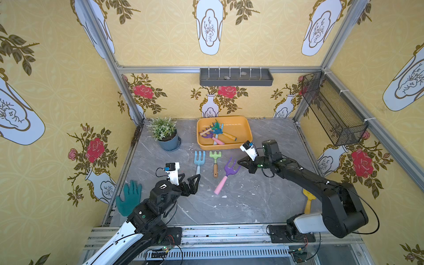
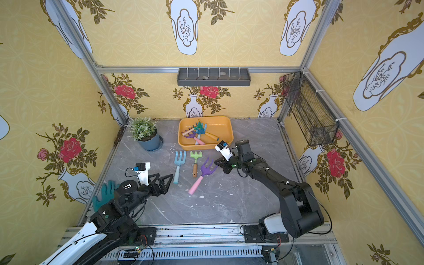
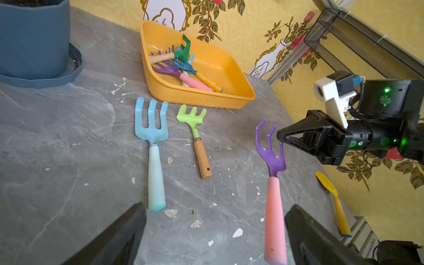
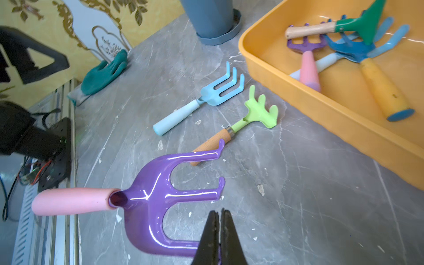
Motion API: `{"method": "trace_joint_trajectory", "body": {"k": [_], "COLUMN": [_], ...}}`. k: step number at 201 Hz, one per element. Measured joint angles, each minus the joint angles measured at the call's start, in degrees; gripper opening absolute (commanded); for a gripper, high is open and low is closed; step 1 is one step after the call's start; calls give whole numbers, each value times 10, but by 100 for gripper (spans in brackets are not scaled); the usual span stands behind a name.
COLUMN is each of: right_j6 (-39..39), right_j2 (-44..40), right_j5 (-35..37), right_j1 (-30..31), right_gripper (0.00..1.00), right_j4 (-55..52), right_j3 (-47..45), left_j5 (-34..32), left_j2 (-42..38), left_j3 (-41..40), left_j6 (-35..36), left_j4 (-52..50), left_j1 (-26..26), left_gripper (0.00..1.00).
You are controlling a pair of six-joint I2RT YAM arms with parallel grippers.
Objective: Take the hand rake out of the storage box
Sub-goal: Place the rake at the center of the board.
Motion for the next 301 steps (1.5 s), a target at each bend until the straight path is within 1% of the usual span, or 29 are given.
{"method": "trace_joint_trajectory", "body": {"k": [26, 53, 83, 102, 111, 119, 130, 163, 170, 181, 185, 190, 195, 202, 206, 214, 218, 221, 223, 225, 230, 241, 265, 289, 301], "right_j6": [-75, -152, -214, -237, -243, -246, -249, -255, -253, -249, -244, -239, -235, -220, -214, -190, -174, -166, -163, -154, -136, -67, 133, 288, 362], "right_j2": [72, 110, 184, 237, 255, 266, 281, 333, 342, 352, 355, 356, 356, 351, 344, 327, 311, 305, 300, 290, 270, 219, 114, 68, 59], "right_j5": [-13, -43, -53, -47, -41, -34, -26, -14, -9, 2, 5, 8, 12, 19, 26, 38, 46, 50, 52, 58, 72, 113, 256, 347, 411], "right_j1": [-1, -34, -39, -41, -42, -42, -42, -42, -41, -41, -41, -41, -41, -40, -38, -35, -31, -30, -28, -25, -19, -1, 62, 129, 170], "right_gripper": [0, 0, 0, 0, 6, 8, 16, 17, 21, 24, 27, 36, 39, 40, 48, 82, 93, 99, 100, 98, 98, 98, 98, 97, 97], "right_j4": [-75, -131, -174, -196, -203, -208, -210, -231, -236, -244, -250, -256, -259, -261, -258, -252, -247, -243, -241, -236, -227, -194, -111, -66, -56], "right_j3": [77, 94, 148, 191, 205, 215, 226, 269, 276, 286, 291, 299, 304, 309, 309, 304, 297, 293, 290, 284, 273, 244, 160, 82, 48], "left_j5": [-2, -3, -6, -7, -7, -8, -9, -13, -13, -15, -16, -17, -17, -19, -19, -22, -22, -22, -23, -23, -25, -27, -32, -31, -31], "left_j2": [6, 7, 9, 11, 12, 12, 12, 10, 8, 7, 7, 7, 7, 7, 7, 7, 8, 8, 8, 9, 9, 11, 12, 3, -6], "left_j3": [0, -7, -10, -13, -15, -15, -17, -24, -26, -27, -27, -27, -28, -28, -28, -28, -28, -28, -28, -28, -28, -28, -28, -38, -43], "left_j6": [3, 6, 8, 8, 8, 8, 8, 8, 8, 8, 8, 8, 8, 8, 8, 8, 8, 8, 8, 8, 8, 8, 8, 12, 17], "left_j4": [0, -3, -3, -3, -3, -4, -4, -2, -2, -2, -2, -2, -2, -2, -2, -2, -2, -2, -2, -2, -2, -2, -3, 0, 1], "left_j1": [0, 0, 0, 0, 0, 0, 0, 0, 0, 0, 0, 0, 0, 0, 0, 0, 0, 0, 0, 0, 0, 0, 0, 0, 0], "left_gripper": [100, 100, 100, 100, 100, 100, 100, 100, 100, 100, 100, 100, 100, 100, 100, 100, 100, 100, 100, 100, 100, 100, 100, 100, 100]}}
